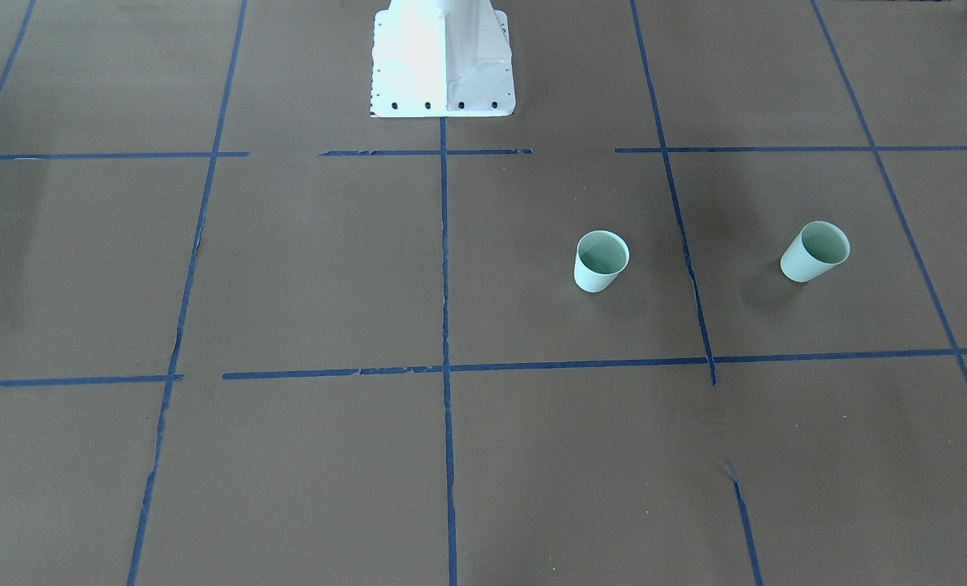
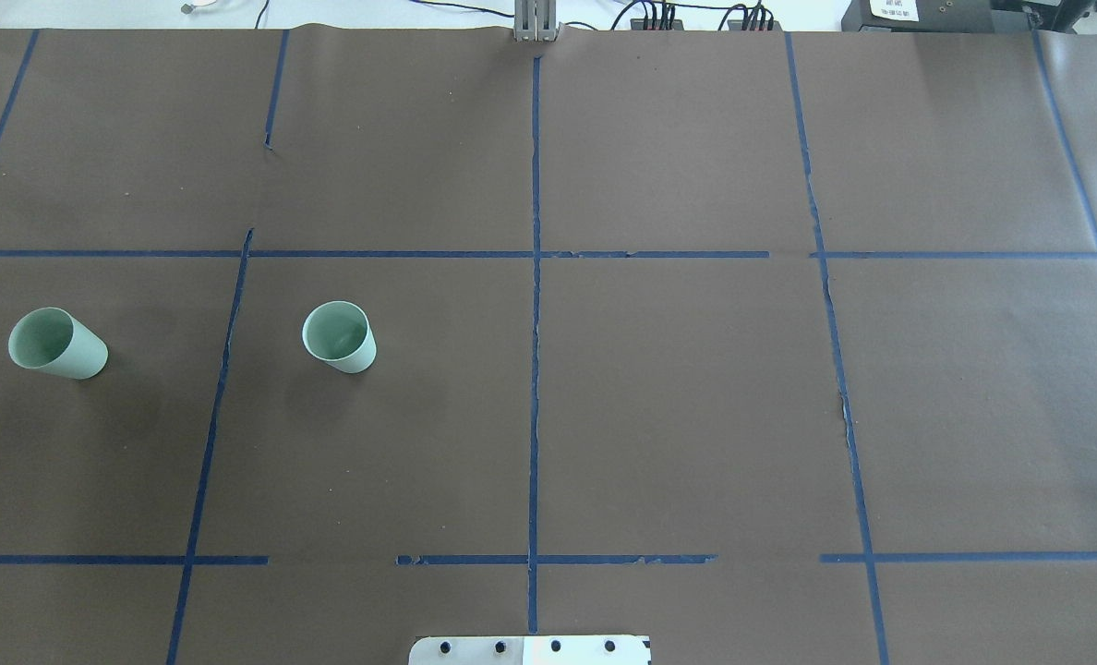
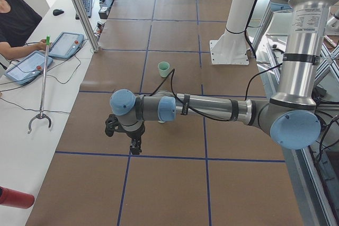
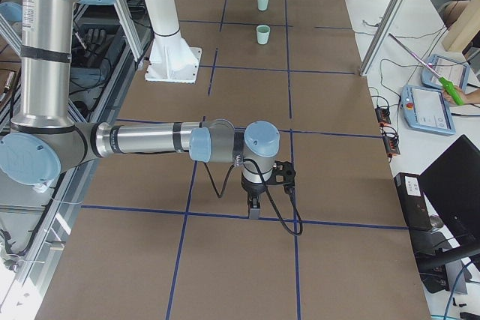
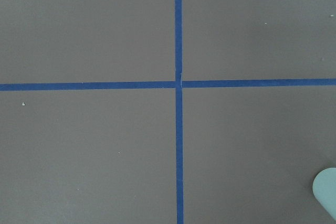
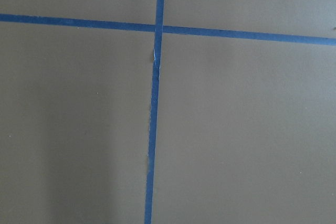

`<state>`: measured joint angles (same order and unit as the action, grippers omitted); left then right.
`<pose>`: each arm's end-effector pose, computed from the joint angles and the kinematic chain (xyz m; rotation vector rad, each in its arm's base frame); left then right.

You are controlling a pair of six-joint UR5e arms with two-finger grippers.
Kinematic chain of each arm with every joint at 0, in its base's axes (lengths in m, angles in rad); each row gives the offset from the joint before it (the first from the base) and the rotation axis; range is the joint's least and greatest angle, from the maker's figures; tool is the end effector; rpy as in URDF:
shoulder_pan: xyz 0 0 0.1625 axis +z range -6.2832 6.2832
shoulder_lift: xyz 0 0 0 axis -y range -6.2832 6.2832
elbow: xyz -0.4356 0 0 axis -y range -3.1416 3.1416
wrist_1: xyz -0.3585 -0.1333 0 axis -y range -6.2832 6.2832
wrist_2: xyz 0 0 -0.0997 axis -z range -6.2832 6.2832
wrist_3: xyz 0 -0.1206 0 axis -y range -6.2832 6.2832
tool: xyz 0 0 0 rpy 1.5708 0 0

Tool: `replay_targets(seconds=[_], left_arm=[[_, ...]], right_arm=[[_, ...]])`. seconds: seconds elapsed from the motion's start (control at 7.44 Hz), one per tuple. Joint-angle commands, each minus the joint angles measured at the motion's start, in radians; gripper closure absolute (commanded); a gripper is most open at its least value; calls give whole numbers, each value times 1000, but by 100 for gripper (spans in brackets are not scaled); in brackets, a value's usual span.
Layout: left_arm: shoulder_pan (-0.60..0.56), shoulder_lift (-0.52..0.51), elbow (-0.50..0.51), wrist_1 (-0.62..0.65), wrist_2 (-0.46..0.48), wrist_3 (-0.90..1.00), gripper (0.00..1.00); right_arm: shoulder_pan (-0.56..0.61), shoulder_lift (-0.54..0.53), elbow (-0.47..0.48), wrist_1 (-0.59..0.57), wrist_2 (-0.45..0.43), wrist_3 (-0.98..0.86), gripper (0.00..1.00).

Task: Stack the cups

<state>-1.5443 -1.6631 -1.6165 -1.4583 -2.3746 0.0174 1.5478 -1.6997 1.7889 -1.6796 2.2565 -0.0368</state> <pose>-0.0333 -0.4981 0.6280 0.0205 0.8040 0.0518 0.0477 -0.4001 0.6578 -0.0141 -0.6859 -0.0507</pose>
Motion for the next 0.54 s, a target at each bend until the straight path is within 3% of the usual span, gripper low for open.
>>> replay_targets(seconds=[0.0, 0.27, 0.4], left_arm=[[24, 0, -66, -2, -2, -87, 0], [166, 17, -129, -23, -2, -279, 0], [200, 54, -129, -115, -3, -348, 0]], right_arm=[[0, 0, 0, 0, 0, 0, 0], [0, 0, 1, 1, 0, 0, 0], [0, 0, 0, 0, 0, 0, 0]])
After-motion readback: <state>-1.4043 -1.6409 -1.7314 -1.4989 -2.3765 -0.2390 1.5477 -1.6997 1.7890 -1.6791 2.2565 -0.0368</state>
